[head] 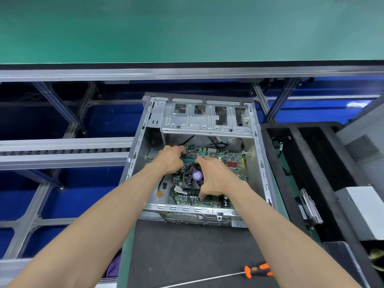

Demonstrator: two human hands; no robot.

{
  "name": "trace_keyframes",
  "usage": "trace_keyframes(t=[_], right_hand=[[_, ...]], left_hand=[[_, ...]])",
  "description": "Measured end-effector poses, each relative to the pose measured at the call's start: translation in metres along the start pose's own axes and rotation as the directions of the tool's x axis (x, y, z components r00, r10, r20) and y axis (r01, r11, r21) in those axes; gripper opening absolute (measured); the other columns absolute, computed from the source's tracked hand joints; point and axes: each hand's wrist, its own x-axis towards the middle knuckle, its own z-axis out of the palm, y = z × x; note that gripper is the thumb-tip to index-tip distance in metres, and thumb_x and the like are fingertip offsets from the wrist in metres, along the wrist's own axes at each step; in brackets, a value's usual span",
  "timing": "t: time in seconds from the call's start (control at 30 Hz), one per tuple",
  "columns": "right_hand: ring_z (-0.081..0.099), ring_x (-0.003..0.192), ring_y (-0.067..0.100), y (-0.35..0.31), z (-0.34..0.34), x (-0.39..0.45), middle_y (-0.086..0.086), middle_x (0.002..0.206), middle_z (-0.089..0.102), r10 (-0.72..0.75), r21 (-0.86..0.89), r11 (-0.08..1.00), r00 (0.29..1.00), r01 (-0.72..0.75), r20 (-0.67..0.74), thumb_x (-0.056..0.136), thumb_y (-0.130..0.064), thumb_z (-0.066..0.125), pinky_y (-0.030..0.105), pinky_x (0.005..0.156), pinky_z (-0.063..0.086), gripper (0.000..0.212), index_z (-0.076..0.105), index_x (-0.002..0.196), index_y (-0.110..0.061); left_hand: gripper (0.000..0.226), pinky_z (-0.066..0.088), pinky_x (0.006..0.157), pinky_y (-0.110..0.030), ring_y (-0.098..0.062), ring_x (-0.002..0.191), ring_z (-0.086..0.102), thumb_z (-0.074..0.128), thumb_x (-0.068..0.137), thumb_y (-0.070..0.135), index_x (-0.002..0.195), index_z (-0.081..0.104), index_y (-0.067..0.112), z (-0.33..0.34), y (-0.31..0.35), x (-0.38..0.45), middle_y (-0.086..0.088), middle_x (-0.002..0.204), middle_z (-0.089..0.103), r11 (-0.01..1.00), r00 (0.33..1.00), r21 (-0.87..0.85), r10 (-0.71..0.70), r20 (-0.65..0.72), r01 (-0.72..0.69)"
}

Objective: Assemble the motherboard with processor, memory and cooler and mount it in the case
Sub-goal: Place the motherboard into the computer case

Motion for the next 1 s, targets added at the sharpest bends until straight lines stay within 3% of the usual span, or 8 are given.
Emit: trace_keyframes(t=[0.13, 0.23, 0.37, 0.53, 0.67, 0.77, 0.87, 1.0], right_hand=[[0.049, 0.093, 0.026, 0.001, 0.003, 0.001, 0.003, 0.101, 0.044, 0.003, 0.000, 1.000, 1.000, -0.003, 0.013, 0.048, -0.031, 0.093, 0.036, 0.067, 0.044, 0.090, 0.043, 0.121, -0.012], [0.046, 0.113, 0.033, 0.001, 0.005, 0.000, 0.010, 0.120, 0.043, 0.009, -0.039, 0.999, 0.999, -0.006, 0.054, 0.054, -0.032, 0.092, 0.047, 0.079, 0.051, 0.099, 0.033, 0.131, -0.014], [0.040, 0.128, 0.039, -0.001, 0.006, -0.002, 0.013, 0.142, 0.036, 0.022, -0.103, 0.995, 0.997, -0.014, 0.077, 0.055, -0.039, 0.094, 0.052, 0.083, 0.048, 0.117, 0.021, 0.144, -0.017], [0.055, 0.108, 0.035, 0.000, 0.002, -0.002, 0.009, 0.126, 0.045, -0.009, -0.023, 1.000, 0.999, 0.010, 0.043, 0.053, -0.033, 0.096, 0.045, 0.080, 0.053, 0.106, 0.033, 0.136, -0.012], [0.054, 0.105, 0.032, 0.000, 0.002, -0.002, 0.007, 0.121, 0.047, -0.014, 0.004, 1.000, 0.999, 0.013, 0.030, 0.052, -0.034, 0.097, 0.041, 0.079, 0.051, 0.100, 0.037, 0.129, -0.012], [0.051, 0.100, 0.029, 0.001, 0.002, -0.001, 0.005, 0.114, 0.046, -0.008, 0.017, 1.000, 1.000, 0.008, 0.020, 0.049, -0.035, 0.098, 0.039, 0.076, 0.048, 0.100, 0.039, 0.127, -0.013], [0.045, 0.090, 0.024, 0.002, 0.002, 0.001, -0.002, 0.101, 0.038, -0.007, 0.025, 1.000, 1.000, 0.007, 0.011, 0.048, -0.035, 0.098, 0.036, 0.070, 0.044, 0.098, 0.040, 0.124, -0.013], [0.043, 0.088, 0.023, 0.004, 0.003, 0.001, -0.003, 0.103, 0.038, -0.001, 0.018, 1.000, 1.000, 0.001, -0.010, 0.046, -0.035, 0.097, 0.036, 0.069, 0.045, 0.100, 0.039, 0.125, -0.014]], left_hand=[[0.041, 0.045, 0.093, -0.035, -0.031, 0.116, 0.054, 0.065, 0.086, 0.017, 0.125, 0.063, 0.025, -0.001, -0.003, 0.001, -0.012, 0.123, 0.053, 0.999, 0.998, 0.008, 0.033, -0.049, -0.033], [0.034, 0.044, 0.095, -0.038, -0.033, 0.126, 0.049, 0.068, 0.087, 0.019, 0.121, 0.065, 0.022, 0.001, -0.005, 0.001, -0.014, 0.126, 0.053, 0.999, 0.995, 0.019, 0.051, -0.092, -0.049], [0.022, 0.045, 0.090, -0.041, -0.041, 0.114, 0.054, 0.055, 0.098, 0.023, 0.115, 0.065, 0.014, 0.000, -0.003, 0.002, -0.018, 0.127, 0.051, 0.999, 0.987, 0.005, 0.047, -0.156, -0.047], [0.026, 0.042, 0.076, -0.039, -0.043, 0.105, 0.055, 0.050, 0.095, 0.011, 0.120, 0.055, 0.006, -0.003, -0.007, 0.001, -0.022, 0.119, 0.055, 0.996, 0.980, -0.017, -0.095, -0.173, 0.093], [0.031, 0.046, 0.082, -0.041, -0.043, 0.107, 0.056, 0.048, 0.092, 0.011, 0.122, 0.057, 0.008, -0.004, -0.011, 0.001, -0.023, 0.119, 0.055, 0.979, 0.971, -0.052, -0.201, -0.129, 0.196], [0.032, 0.044, 0.086, -0.039, -0.045, 0.112, 0.055, 0.047, 0.102, 0.024, 0.129, 0.056, 0.010, -0.004, -0.009, 0.003, -0.025, 0.123, 0.056, 0.976, 0.975, -0.131, -0.189, -0.117, 0.173], [0.034, 0.048, 0.094, -0.042, -0.043, 0.116, 0.054, 0.045, 0.105, 0.024, 0.132, 0.057, 0.008, -0.004, -0.007, 0.006, -0.024, 0.125, 0.059, 0.977, 0.987, -0.187, -0.124, -0.098, 0.104], [0.030, 0.050, 0.090, -0.046, -0.044, 0.105, 0.059, 0.043, 0.105, 0.020, 0.119, 0.061, 0.001, -0.003, -0.007, 0.009, -0.027, 0.114, 0.064, 0.972, 0.988, -0.218, -0.112, -0.104, 0.087]])
